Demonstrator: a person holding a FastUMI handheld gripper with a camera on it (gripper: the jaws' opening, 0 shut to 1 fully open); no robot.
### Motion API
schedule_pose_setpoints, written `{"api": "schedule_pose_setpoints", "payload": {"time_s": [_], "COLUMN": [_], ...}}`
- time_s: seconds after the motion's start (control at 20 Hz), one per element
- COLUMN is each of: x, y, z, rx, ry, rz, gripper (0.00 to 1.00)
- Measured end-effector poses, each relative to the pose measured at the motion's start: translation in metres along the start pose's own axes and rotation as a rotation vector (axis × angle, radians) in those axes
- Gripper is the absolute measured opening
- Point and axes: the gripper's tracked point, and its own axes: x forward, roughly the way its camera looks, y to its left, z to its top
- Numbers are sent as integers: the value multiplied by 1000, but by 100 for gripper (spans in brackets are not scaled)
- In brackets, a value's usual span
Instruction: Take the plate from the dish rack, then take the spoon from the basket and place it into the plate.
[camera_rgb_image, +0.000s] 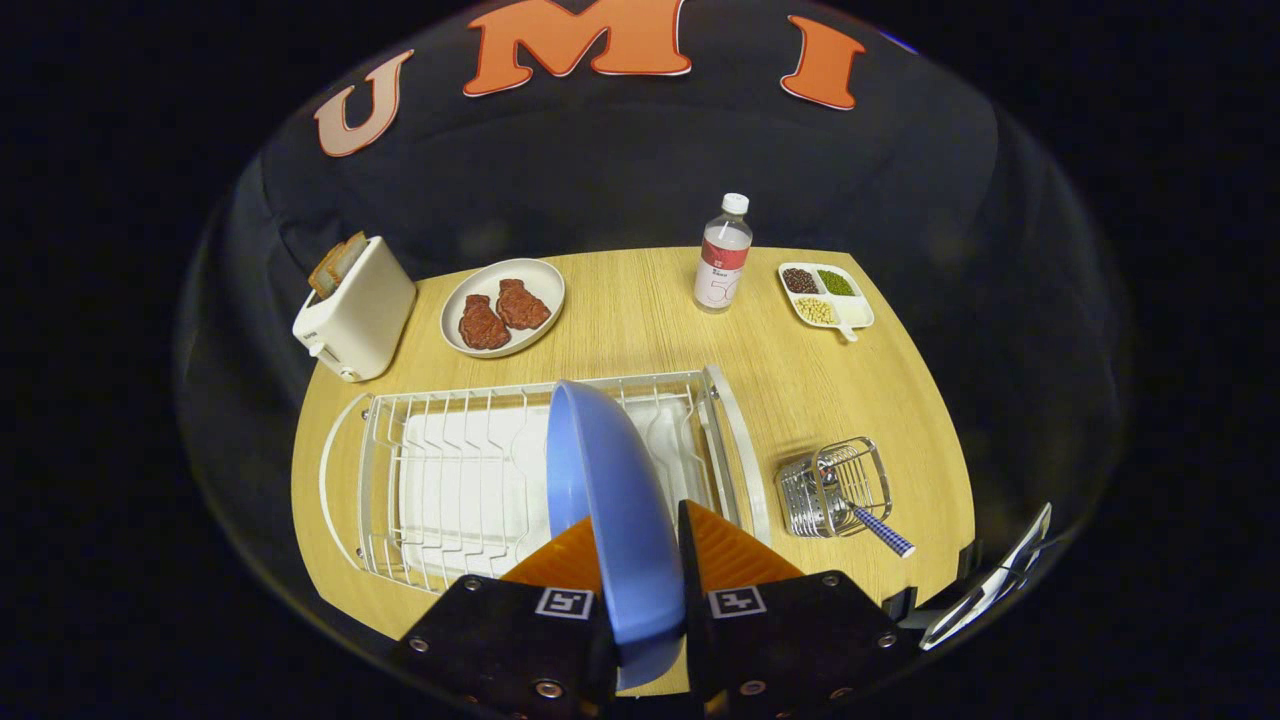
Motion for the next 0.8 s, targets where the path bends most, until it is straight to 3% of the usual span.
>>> {"api": "schedule_pose_setpoints", "payload": {"time_s": [0.2, 0.5, 0.8], "x": [-23, -47, -35], "y": [-5, -20, -43], "z": [-8, -58, -108], "rx": [44, 88, 131], "ry": [-2, 49, 68], "rz": [117, 314, 420], "gripper": [28, 28, 27]}}
